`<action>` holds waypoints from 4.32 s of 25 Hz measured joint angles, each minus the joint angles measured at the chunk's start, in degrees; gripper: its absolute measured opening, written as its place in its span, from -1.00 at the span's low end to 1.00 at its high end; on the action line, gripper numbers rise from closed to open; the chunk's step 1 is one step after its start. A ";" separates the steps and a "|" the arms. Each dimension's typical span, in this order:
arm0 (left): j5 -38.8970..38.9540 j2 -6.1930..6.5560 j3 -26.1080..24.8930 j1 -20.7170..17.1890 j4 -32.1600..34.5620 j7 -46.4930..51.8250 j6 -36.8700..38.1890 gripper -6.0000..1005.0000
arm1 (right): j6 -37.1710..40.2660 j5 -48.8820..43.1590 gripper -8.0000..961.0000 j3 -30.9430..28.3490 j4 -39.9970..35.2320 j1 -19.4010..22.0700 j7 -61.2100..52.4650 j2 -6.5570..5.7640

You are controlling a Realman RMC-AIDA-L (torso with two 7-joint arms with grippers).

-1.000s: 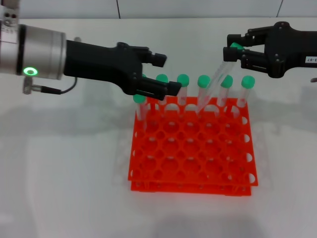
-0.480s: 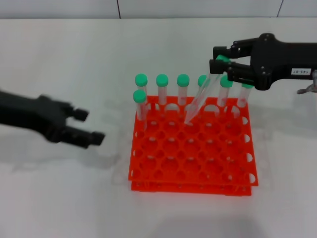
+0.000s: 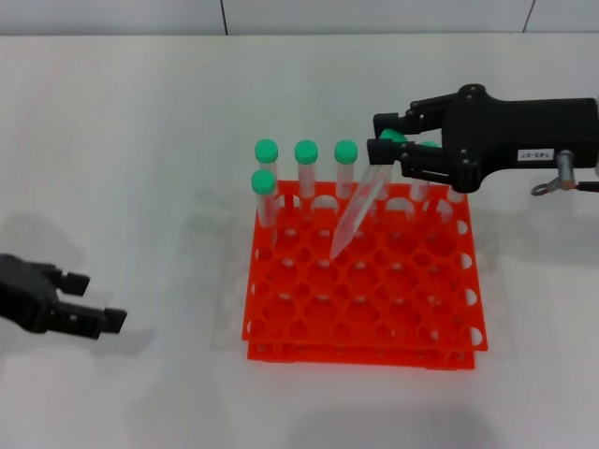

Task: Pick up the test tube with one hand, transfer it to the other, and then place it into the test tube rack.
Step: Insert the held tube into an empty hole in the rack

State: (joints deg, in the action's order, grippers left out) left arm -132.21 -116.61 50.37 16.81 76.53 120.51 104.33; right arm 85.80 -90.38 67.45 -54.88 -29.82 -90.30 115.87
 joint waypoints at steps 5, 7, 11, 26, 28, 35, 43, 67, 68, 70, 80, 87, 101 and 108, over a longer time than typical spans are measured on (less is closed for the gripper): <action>-3.48 -0.62 0.06 0.23 -1.07 -1.63 -0.63 0.76 | -3.08 0.99 -0.41 3.96 -0.40 -0.30 -0.18 -0.02; -3.66 -0.67 0.08 0.21 -1.26 -2.34 -0.88 0.76 | -4.21 1.38 -0.41 5.22 -0.47 -0.51 -0.26 -0.02; -4.14 -0.75 0.55 0.32 -1.36 -3.62 -0.94 0.76 | -6.50 2.63 -0.42 7.44 -0.60 -0.90 -0.35 -0.04; -5.08 -0.31 0.20 0.55 -2.29 -6.07 -1.76 0.76 | -13.18 5.18 -0.42 12.54 -3.59 -1.00 -0.02 0.12; -5.08 -0.30 0.19 0.69 -2.67 -6.13 -1.95 0.76 | -14.49 5.18 -0.42 13.39 -3.69 -1.26 -0.01 0.09; -4.63 -0.23 0.08 1.23 -3.32 -6.92 -2.85 0.76 | -15.25 5.30 -0.42 13.67 -3.74 -1.52 0.13 0.06; -3.31 -0.65 -0.61 1.79 -3.56 -9.44 -4.76 0.76 | -15.36 7.86 -0.42 13.69 -3.56 -1.18 1.97 0.14; -1.20 -0.43 -1.98 3.59 -7.27 -13.18 -7.30 0.76 | -19.05 9.52 -0.42 15.34 -1.22 -0.05 4.92 -0.03; -1.20 -0.50 -2.55 3.70 -7.36 -13.54 -7.38 0.76 | -19.06 9.52 -0.42 15.34 -1.20 -0.02 4.97 -0.04; -1.05 -0.65 -3.46 3.97 -7.71 -14.11 -7.42 0.76 | -19.08 9.52 -0.42 15.34 -1.11 0.03 5.03 -0.04; 0.20 -0.55 -3.80 4.09 -8.76 -14.97 -7.42 0.76 | -18.93 9.52 -0.42 15.16 -2.18 0.73 5.61 -0.14; 0.21 -0.69 -3.98 4.23 -9.23 -15.13 -7.42 0.76 | -19.08 9.54 -0.42 15.20 -2.33 1.73 7.57 -0.11; 0.20 -0.83 -4.31 4.20 -9.30 -15.89 -7.44 0.76 | -20.75 11.93 -0.42 17.48 -1.50 2.29 12.59 0.17; 0.20 -0.89 -4.31 4.15 -9.40 -15.92 -7.53 0.76 | -22.88 13.68 -0.42 20.33 -1.36 2.91 14.36 0.14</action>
State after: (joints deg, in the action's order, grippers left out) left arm -132.01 -117.50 46.05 20.96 67.13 104.59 96.80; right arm 62.93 -76.70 87.78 -56.24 -26.91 -75.94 116.01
